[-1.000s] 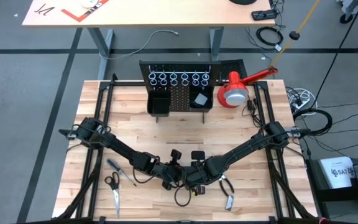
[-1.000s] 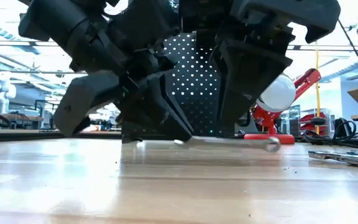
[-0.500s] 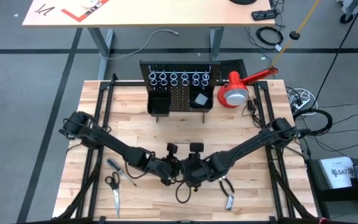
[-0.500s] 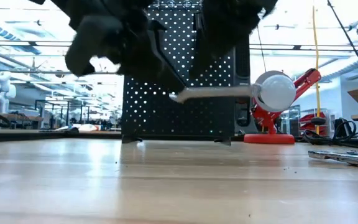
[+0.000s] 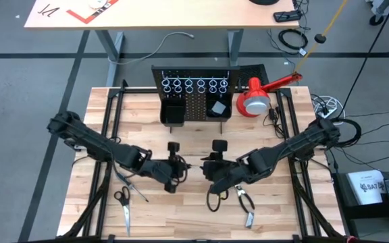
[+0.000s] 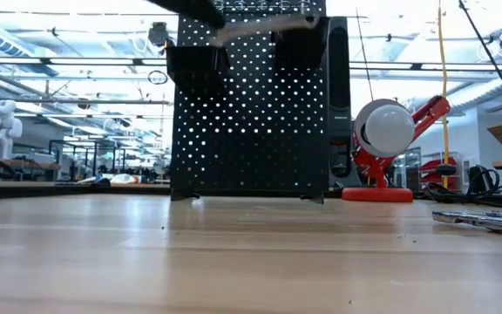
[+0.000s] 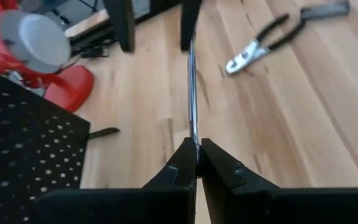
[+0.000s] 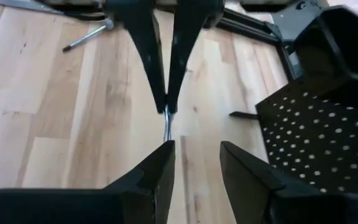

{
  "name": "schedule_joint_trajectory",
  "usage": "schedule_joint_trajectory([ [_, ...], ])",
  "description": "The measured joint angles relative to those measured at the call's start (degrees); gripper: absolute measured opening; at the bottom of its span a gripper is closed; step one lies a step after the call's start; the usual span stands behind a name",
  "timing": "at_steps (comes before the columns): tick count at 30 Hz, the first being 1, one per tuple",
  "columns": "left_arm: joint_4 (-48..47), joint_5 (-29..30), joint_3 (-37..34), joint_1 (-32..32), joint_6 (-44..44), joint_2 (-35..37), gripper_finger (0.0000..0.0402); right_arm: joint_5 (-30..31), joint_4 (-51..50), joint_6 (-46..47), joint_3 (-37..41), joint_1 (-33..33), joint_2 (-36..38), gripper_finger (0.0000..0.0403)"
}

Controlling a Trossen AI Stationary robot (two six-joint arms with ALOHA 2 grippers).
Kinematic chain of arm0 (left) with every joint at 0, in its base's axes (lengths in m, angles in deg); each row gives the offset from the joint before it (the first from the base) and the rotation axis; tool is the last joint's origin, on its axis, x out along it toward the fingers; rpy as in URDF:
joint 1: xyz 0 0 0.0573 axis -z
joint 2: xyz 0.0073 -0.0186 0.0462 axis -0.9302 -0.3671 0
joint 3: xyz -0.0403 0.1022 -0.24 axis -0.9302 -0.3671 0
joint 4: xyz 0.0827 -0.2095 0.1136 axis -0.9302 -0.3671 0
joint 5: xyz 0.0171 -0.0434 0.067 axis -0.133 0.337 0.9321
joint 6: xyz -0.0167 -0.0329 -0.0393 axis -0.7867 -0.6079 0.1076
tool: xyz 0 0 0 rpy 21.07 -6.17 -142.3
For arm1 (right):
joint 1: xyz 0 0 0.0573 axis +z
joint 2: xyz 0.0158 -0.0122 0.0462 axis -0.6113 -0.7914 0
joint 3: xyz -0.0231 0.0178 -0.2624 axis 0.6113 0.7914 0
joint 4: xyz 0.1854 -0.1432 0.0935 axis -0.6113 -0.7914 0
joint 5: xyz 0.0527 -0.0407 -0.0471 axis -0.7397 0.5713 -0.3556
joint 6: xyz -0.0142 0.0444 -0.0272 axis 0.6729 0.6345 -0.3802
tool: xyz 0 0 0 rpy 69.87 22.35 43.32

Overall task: Hang tools onto peg board
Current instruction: Hang the wrench on the pegboard

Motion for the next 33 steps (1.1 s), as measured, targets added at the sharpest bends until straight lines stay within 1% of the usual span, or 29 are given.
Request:
schedule_joint_trajectory([
  [2,-2.8,0.1,2.0,-0.8,-0.3,1.0,0.0013,-1.0,0.2,-1.2,0.0,-0.7,0.8,0.0126],
  [7,-9.5,-0.3,7.2,-2.7,-0.4,1.3,0.0013,-7.2,3.8,-5.0,0.0,-2.5,1.2,0.0126],
  [11,-13.1,-2.6,10.3,-4.3,-0.9,1.2,0.0013,-7.6,4.7,-6.9,0.0,-3.7,1.2,0.0126],
  [18,-16.0,-5.6,12.3,-5.5,-1.8,1.1,0.0013,-7.6,3.9,-6.9,0.0,-7.0,1.2,0.0125],
  [21,-16.9,-5.7,12.3,-5.6,-2.0,1.1,0.0013,-7.8,4.0,-7.3,0.0,-7.8,1.2,0.0125],
  [25,-17.2,-6.0,12.3,-5.5,-2.0,1.1,0.0013,-11.9,4.0,-7.8,0.0,-8.8,0.8,0.0125],
  [27,-17.2,-6.1,12.3,-5.6,-2.0,1.1,0.0013,-12.2,3.2,-8.0,0.0,-8.9,0.3,0.0124],
  [30,-17.2,-6.2,12.3,-5.6,-2.0,1.1,0.0013,-12.4,2.6,-8.4,0.0,-9.1,-0.2,0.0109],
  [33,-17.3,-6.2,12.3,-5.6,-1.9,1.1,0.0013,-13.5,2.5,-8.5,0.0,-9.2,-0.9,0.0075],
])
